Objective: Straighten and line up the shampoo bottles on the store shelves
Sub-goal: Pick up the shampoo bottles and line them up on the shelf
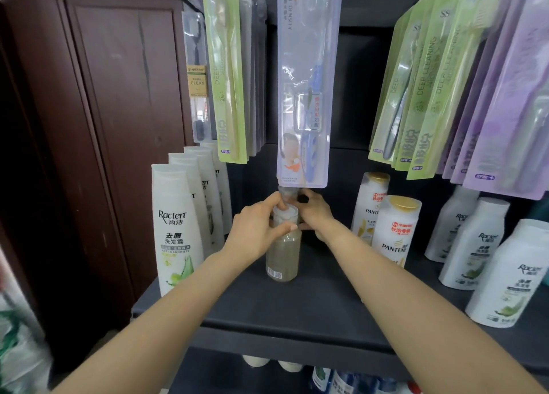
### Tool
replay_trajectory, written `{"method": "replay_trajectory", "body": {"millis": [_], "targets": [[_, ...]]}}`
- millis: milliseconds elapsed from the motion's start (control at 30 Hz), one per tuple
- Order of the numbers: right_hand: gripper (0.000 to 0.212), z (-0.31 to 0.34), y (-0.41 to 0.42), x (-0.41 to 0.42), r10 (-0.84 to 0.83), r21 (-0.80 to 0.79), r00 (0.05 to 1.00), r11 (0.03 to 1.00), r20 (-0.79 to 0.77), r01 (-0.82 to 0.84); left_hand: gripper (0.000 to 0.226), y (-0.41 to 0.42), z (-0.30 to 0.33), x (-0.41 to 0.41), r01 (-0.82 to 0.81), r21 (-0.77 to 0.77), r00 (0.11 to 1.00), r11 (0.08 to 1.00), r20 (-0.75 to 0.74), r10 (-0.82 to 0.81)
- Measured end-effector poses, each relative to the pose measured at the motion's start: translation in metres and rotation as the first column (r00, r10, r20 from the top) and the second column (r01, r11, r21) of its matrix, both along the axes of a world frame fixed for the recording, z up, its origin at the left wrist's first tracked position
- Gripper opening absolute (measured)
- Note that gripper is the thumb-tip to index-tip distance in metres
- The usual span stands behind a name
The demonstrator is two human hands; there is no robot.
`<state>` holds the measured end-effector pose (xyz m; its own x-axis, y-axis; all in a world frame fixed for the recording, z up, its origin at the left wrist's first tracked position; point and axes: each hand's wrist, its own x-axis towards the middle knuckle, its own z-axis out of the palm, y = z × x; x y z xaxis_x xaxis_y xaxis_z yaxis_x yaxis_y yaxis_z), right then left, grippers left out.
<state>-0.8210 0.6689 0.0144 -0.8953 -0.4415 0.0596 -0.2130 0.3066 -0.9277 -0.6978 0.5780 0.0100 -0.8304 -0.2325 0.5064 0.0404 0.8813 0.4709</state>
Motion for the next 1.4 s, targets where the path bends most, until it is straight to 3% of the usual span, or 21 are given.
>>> {"method": "replay_trajectory", "body": {"millis": [133,400,533,667,867,1100,1233,1400], "targets": [[0.047,-0.001,0.006,0.002,0.04,0.007,0.999,0.999,0.023,-0.04,0.031,0.003,-0.002,0.002,0.008,0.038,1.0,0.999,-0.015,-0.007],[0.027,-0.001,0.039,0.032,-0.068,-0.003,0.954,0.998,-0.292,0.07,0.026,0.01,-0.012,0.008,0.076,0.235,0.994,0.969,-0.095,-0.055],[0.027,-0.002,0.057,0.057,-0.095,0.01,0.867,0.993,-0.489,0.115,0.035,0.015,-0.01,0.018,-0.002,0.24,0.99,0.971,-0.14,0.036],[0.022,-0.001,0.066,0.085,-0.073,-0.019,0.809,0.997,-0.584,0.076,0.023,0.019,-0.003,0.048,-0.055,0.219,0.967,0.974,-0.233,0.107],[0.022,0.006,0.046,0.128,0.082,-0.019,0.815,0.993,-0.573,-0.114,0.012,0.011,0.002,0.097,-0.036,0.227,0.944,0.973,-0.313,0.108],[0.026,0.011,-0.013,0.163,0.116,-0.026,0.854,0.988,-0.507,-0.15,0.017,-0.049,0.009,0.147,-0.09,0.166,0.868,0.982,-0.47,0.159],[0.04,0.014,-0.046,0.178,0.134,-0.04,0.9,0.985,-0.414,-0.165,0.036,-0.092,0.005,0.153,-0.107,0.195,0.912,0.975,-0.371,0.174],[0.034,0.005,-0.072,0.185,0.136,-0.125,0.953,0.977,-0.27,-0.175,0.051,-0.124,-0.002,0.146,0.076,0.223,0.986,0.972,-0.165,-0.039]]}}
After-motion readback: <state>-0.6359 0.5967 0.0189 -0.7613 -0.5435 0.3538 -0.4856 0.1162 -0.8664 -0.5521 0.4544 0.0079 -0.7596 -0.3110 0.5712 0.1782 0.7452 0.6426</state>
